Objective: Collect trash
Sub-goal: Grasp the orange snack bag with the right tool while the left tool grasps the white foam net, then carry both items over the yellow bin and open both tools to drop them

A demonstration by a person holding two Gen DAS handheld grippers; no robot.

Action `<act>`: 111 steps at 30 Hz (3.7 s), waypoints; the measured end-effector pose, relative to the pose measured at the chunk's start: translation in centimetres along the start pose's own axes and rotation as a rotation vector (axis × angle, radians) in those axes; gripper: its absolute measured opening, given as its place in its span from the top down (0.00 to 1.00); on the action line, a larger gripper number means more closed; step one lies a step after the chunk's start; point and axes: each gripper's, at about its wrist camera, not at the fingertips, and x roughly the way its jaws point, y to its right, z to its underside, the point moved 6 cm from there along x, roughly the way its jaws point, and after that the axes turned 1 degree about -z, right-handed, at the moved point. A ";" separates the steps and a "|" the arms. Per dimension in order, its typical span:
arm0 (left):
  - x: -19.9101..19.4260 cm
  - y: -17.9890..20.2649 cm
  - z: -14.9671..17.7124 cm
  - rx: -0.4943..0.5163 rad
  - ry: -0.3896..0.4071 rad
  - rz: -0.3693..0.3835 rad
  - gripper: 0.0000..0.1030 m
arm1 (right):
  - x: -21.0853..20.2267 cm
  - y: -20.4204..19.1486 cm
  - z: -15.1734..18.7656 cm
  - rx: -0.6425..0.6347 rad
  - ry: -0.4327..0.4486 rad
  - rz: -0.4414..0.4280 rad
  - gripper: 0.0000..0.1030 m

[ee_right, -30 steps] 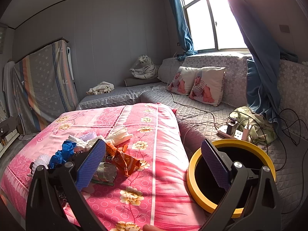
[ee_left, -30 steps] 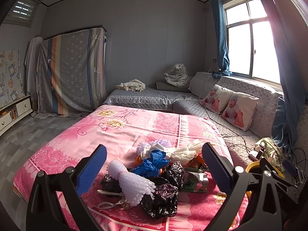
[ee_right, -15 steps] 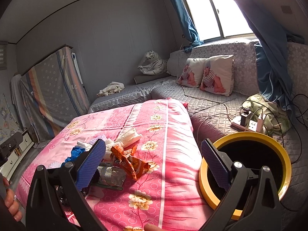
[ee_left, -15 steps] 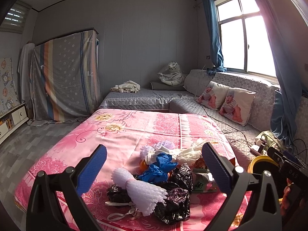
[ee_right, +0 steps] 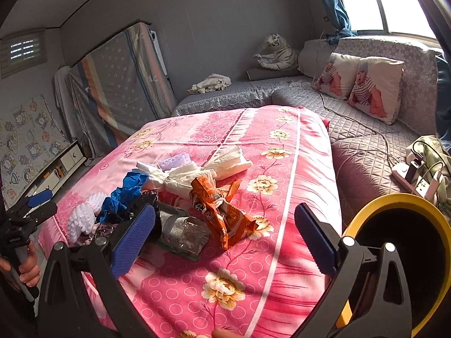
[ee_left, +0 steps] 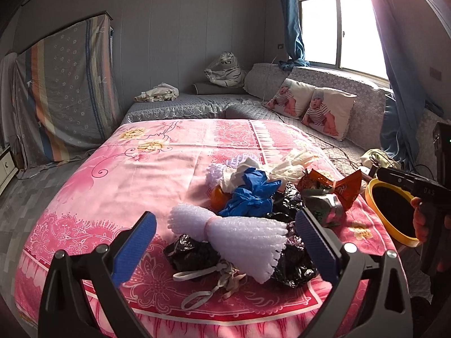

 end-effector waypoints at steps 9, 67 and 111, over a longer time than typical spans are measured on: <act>3.1 -1.9 1.4 -0.064 -0.114 0.086 0.07 | 2.7 -0.8 0.2 -0.112 -0.058 0.045 0.08; 4.8 -2.9 -1.8 -0.157 -0.121 0.126 0.72 | 5.3 1.3 -0.4 0.100 -0.120 -0.085 0.76; 9.5 29.2 -9.7 0.224 -0.098 0.675 0.72 | -12.5 19.8 0.3 0.399 0.221 0.446 0.76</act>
